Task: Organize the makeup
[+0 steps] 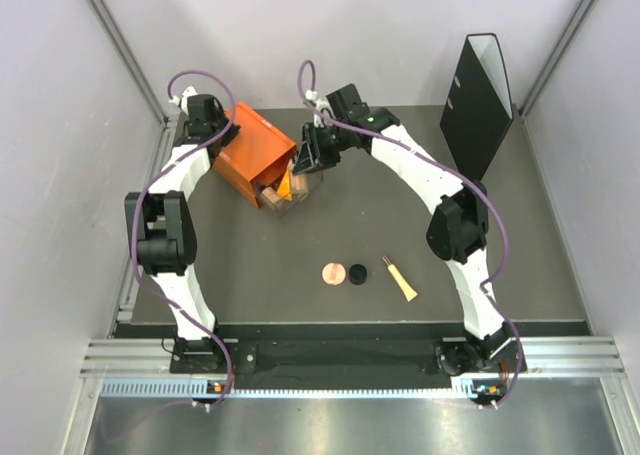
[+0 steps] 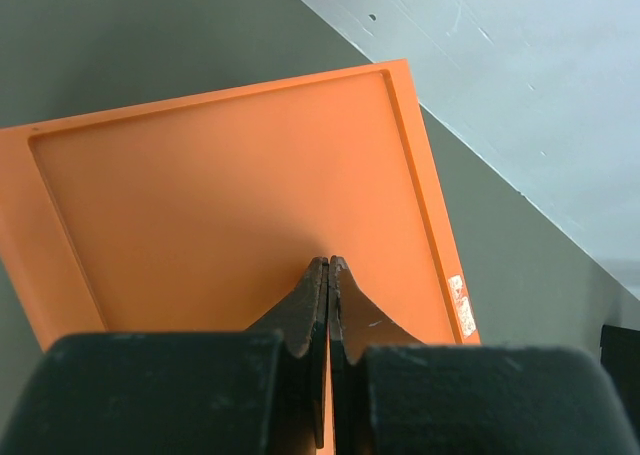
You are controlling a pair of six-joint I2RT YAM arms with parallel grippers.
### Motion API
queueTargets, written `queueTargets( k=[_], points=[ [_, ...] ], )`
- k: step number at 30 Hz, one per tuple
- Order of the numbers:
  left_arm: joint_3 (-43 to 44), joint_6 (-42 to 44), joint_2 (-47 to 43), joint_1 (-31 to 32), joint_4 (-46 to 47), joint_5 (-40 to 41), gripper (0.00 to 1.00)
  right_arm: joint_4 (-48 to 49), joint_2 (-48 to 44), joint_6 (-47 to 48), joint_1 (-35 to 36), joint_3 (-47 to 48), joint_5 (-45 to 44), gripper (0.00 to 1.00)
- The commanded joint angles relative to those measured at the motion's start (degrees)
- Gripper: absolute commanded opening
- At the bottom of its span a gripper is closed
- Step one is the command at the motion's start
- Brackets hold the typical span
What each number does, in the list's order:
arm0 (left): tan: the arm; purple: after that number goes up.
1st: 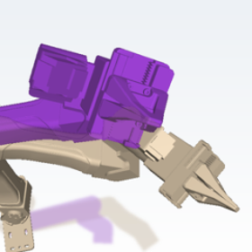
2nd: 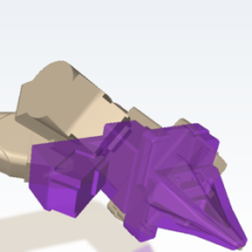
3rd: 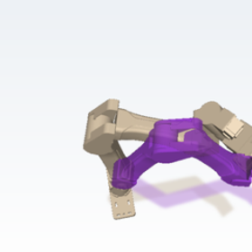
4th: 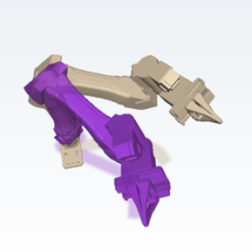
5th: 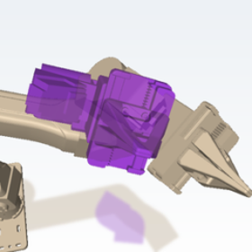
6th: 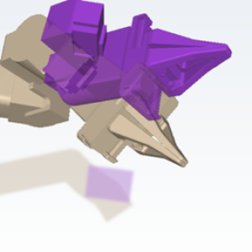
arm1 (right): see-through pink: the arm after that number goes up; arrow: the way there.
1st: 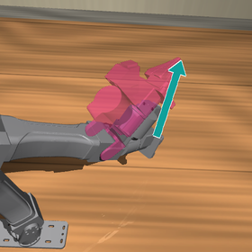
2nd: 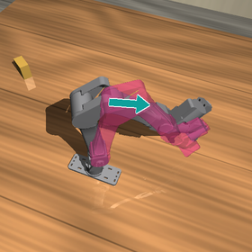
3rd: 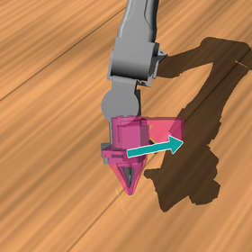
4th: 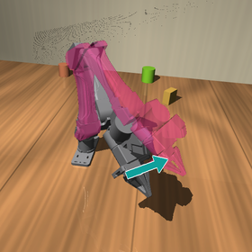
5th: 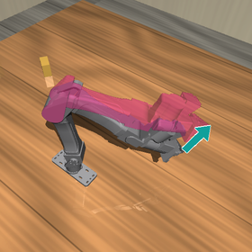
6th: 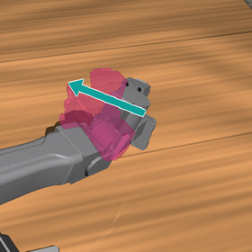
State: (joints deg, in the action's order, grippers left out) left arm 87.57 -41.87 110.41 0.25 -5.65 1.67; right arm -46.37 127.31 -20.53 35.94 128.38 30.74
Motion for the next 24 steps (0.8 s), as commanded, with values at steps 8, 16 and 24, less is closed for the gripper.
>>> queueTargets(
  k=[8,16,24],
  points=[
    [-2.84,1.44,5.87,0.28,-11.49,-0.79,0.0,36.17,2.42,-32.37,-3.51,-4.72,18.12,0.0],
    [-2.67,1.52,5.69,0.28,-11.4,-0.53,0.0,30.74,3.65,-32.03,-3.42,-4.37,17.69,0.02],
    [-1.7,1.79,5.96,0.36,-11.4,0.08,0.0,21.68,5.32,-31.5,-4.04,-4.27,19.97,0.09]
  ],
)
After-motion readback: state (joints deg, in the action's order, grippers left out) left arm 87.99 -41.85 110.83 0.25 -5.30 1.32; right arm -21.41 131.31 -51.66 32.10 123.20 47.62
